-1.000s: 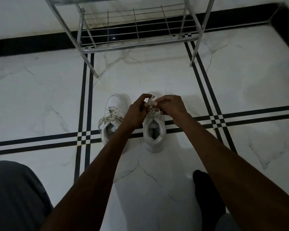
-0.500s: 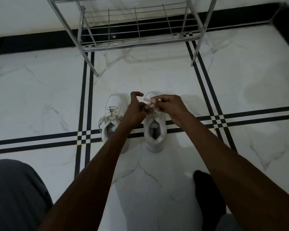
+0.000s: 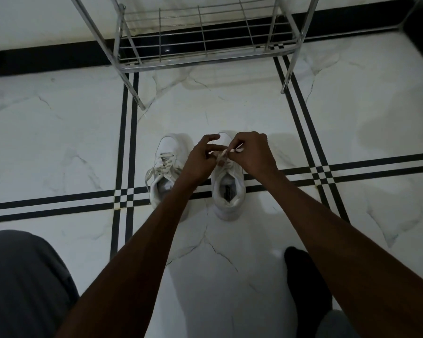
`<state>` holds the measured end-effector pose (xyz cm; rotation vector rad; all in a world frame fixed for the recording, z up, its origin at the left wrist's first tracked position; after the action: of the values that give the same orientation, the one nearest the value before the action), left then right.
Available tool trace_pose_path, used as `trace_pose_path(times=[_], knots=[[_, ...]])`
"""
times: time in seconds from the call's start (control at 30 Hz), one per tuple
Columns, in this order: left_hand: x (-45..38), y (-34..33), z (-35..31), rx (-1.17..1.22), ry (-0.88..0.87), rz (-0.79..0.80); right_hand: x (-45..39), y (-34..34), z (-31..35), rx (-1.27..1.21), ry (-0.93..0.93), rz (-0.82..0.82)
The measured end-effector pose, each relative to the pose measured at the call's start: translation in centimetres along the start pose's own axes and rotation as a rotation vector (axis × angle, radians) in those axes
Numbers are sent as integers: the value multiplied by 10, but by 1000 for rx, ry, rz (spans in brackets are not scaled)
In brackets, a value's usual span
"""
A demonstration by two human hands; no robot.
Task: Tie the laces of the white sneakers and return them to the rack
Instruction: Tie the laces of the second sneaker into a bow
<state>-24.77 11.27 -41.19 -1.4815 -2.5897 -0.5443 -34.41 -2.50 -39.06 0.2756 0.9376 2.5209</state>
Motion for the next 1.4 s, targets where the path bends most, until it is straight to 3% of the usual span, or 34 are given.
trace_pose_path(times=[0.1, 0.23, 0.37, 0.43, 0.6, 0.9, 1.03, 1.1, 1.23, 1.4], knots=[[-3, -1, -4, -207, 2, -20, -1, 1, -1, -91, -53, -5], [-3, 2, -8, -444, 13, -173, 4, 10, -5, -267, -159, 66], [17, 6, -15, -771, 17, -299, 20, 25, -30, -513, -452, 52], [30, 10, -8, -903, 67, -314, 33, 32, -49, -494, -619, 68], [46, 7, 8, -1008, 115, -303, 47, 29, -71, -445, -788, 32], [52, 13, 12, -1078, 32, -317, 42, 23, -74, -256, -796, -21], [49, 11, 15, -1039, 87, -296, 39, 21, -76, -177, -830, -4], [49, 11, 15, -1014, 114, -289, 39, 22, -69, -114, -721, 0], [45, 13, 11, -942, 131, -219, 38, 33, -48, -81, -324, -3], [43, 0, 12, -877, 112, -78, 28, 12, -39, 60, 51, 340]])
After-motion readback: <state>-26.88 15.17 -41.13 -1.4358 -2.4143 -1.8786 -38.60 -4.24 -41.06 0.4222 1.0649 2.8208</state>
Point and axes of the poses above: each hand's wrist, its own x-axis away from the middle knuckle, its own y-axis out of the back of the hand, z = x × y, the point moved 2 cm from there along -x, towards the middle knuckle, and after that the axes turned 10 degrees about z, right-handed, at the moved point
